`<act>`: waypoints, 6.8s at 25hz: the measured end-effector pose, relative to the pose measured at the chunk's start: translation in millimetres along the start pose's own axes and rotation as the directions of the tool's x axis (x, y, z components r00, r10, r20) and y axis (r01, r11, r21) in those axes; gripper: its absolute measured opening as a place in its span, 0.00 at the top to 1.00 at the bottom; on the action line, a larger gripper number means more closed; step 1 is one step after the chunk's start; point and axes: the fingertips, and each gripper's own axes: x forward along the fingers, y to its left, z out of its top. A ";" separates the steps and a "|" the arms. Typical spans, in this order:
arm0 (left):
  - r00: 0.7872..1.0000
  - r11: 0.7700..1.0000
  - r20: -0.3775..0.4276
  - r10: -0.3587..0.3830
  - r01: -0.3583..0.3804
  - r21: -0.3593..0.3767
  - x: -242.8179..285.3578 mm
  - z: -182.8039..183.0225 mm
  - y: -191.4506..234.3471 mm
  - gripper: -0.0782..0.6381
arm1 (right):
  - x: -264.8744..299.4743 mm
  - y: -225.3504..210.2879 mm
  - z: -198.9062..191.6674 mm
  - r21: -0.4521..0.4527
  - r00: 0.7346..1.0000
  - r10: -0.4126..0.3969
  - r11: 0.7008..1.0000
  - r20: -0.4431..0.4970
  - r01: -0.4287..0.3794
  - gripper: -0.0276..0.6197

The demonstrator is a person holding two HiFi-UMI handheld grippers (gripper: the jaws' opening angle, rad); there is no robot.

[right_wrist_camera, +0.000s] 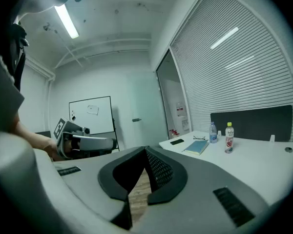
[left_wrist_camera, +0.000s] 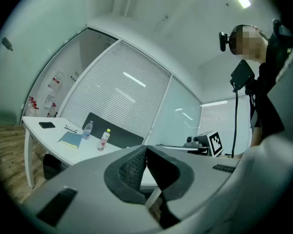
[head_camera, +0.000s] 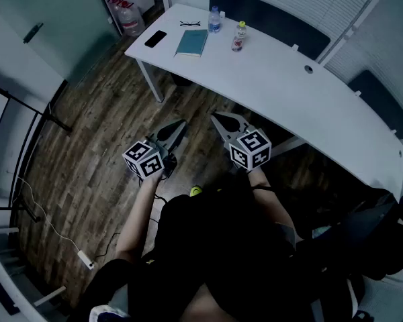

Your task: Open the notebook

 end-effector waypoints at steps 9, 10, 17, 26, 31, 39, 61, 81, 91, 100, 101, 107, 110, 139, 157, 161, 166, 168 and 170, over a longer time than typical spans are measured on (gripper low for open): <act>1.000 0.999 -0.012 -0.001 0.001 0.040 -6.6 -6.3 -7.6 0.87 | 2.9 11.7 -0.4 0.033 1.000 0.003 0.999 0.021 -0.004 0.96; 1.000 0.999 -0.010 0.000 0.001 0.046 -7.4 -6.0 -7.8 0.87 | 4.1 13.0 -0.7 0.028 1.000 0.000 1.000 0.016 -0.001 0.96; 1.000 0.999 -0.007 -0.005 0.005 0.050 -12.0 -6.5 -0.6 0.87 | 18.6 21.3 -4.5 0.026 1.000 -0.004 1.000 0.003 0.004 0.96; 1.000 0.998 0.003 -0.017 0.017 0.069 -21.7 -5.0 9.0 0.87 | 31.0 30.0 -12.2 0.021 1.000 -0.011 1.000 -0.022 0.011 0.96; 1.000 0.998 0.000 -0.019 0.019 0.060 -23.3 -5.3 13.6 0.87 | 37.4 34.0 -18.6 0.005 0.998 -0.009 1.000 -0.061 0.009 0.96; 1.000 0.999 -0.006 0.006 -0.006 0.033 -23.3 -13.2 36.2 0.87 | 57.3 29.6 -27.2 0.010 0.996 0.006 1.000 -0.093 -0.006 0.96; 0.996 0.995 0.014 0.088 -0.089 0.044 61.6 27.2 161.1 0.87 | 172.1 -89.4 -16.0 0.010 0.990 0.012 1.000 -0.144 -0.010 0.96; 0.989 0.990 -0.037 0.140 -0.139 0.036 165.8 50.2 259.2 0.87 | 260.6 -199.9 -1.8 0.060 0.984 0.034 0.998 -0.174 -0.024 0.96; 0.988 0.988 -0.049 0.148 -0.146 0.044 192.1 47.3 288.4 0.87 | 282.5 -233.9 -8.5 0.094 0.981 0.017 0.996 -0.193 0.001 0.96; 0.991 0.993 -0.075 0.110 -0.106 0.057 212.0 46.6 317.1 0.87 | 307.9 -252.8 -17.9 0.129 0.976 -0.008 0.991 -0.220 0.037 0.96; 0.991 0.993 -0.083 0.104 -0.100 0.058 214.1 45.9 321.6 0.87 | 311.2 -255.8 -19.6 0.133 0.975 -0.014 0.990 -0.223 0.045 0.96; 0.992 0.995 -0.103 0.074 -0.066 0.077 228.3 45.9 354.0 0.87 | 336.6 -283.0 -31.1 0.165 0.967 -0.068 0.980 -0.247 0.111 0.96; 0.993 0.996 -0.111 0.049 -0.040 0.082 236.3 48.1 369.0 0.87 | 350.1 -295.8 -32.4 0.175 0.962 -0.095 0.974 -0.257 0.143 0.96; 0.942 0.994 -0.323 -0.092 0.105 0.023 278.5 -2.4 497.1 0.79 | 409.9 -384.9 -120.2 0.366 0.799 -0.310 0.764 -0.515 0.532 0.62; 0.918 0.973 -0.385 -0.100 0.008 -0.232 292.3 -29.5 540.6 0.54 | 415.2 -409.9 -162.9 0.443 0.717 -0.306 0.617 -0.626 0.650 0.48; 0.918 0.964 -0.382 -0.105 -0.001 -0.267 295.7 -29.3 543.4 0.54 | 415.1 -413.5 -165.9 0.447 0.708 -0.304 0.603 -0.637 0.661 0.48; 0.914 0.953 -0.381 -0.136 0.016 -0.302 300.7 -31.3 540.0 0.54 | 419.6 -411.5 -173.3 0.463 0.709 -0.255 0.607 -0.657 0.646 0.48; 0.915 0.948 -0.378 -0.143 0.018 -0.317 301.9 -32.5 538.7 0.54 | 420.7 -410.9 -175.6 0.457 0.703 -0.247 0.609 -0.667 0.648 0.48; 0.918 0.945 -0.372 -0.136 0.007 -0.328 301.6 -29.8 540.9 0.54 | 422.0 -410.4 -175.3 0.443 0.693 -0.249 0.615 -0.676 0.653 0.48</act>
